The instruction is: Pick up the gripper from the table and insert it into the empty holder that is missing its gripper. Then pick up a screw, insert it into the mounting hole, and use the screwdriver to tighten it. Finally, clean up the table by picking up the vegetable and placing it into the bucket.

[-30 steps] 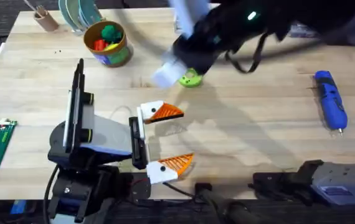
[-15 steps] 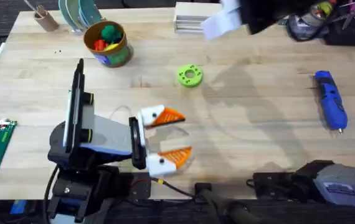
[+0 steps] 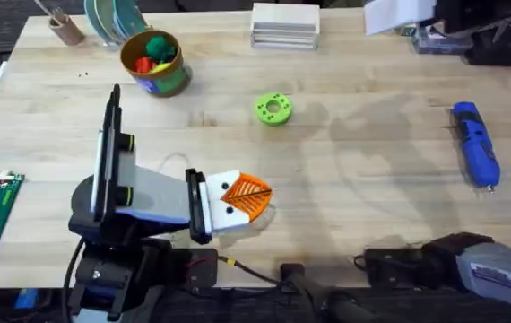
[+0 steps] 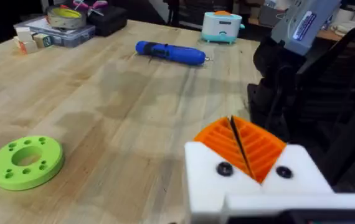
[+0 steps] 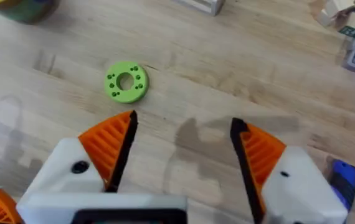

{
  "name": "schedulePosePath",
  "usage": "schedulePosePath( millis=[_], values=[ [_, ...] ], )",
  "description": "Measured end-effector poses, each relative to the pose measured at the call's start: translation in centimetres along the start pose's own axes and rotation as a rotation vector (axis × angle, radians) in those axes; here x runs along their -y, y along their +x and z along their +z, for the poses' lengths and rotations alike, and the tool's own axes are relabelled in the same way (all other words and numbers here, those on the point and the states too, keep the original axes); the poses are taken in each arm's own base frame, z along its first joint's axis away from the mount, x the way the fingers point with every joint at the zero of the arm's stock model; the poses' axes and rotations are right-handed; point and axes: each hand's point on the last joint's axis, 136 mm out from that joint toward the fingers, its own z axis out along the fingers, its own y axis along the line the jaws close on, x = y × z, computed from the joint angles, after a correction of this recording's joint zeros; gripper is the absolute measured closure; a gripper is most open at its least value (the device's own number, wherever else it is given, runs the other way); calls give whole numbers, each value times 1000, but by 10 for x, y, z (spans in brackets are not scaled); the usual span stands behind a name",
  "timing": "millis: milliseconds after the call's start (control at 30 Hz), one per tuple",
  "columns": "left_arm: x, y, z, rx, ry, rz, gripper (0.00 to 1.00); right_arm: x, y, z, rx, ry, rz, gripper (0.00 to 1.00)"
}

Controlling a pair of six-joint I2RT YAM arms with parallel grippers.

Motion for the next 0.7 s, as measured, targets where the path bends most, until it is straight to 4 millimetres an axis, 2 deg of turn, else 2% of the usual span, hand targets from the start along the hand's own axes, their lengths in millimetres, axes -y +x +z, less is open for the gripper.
schedulePosePath(
  millis=[167, 267, 400, 567, 700],
  values=[
    [0, 0, 0, 0, -1, 0, 994, 11, 13, -3, -48, 34, 25, 33],
    [-2, 0, 0, 0, -14, 0, 994, 29, 26, -6, -98, 112, 54, 33],
    [-6, 0, 0, 0, -34, 2, 994, 68, 39, -14, -134, 237, 152, 33],
    [-9, -1, 0, 1, -50, 5, 994, 122, 79, -37, -246, 384, 314, 33],
    [-9, -1, 0, 1, -52, 5, 994, 158, 95, -53, -244, 432, 407, 31]
  ],
)
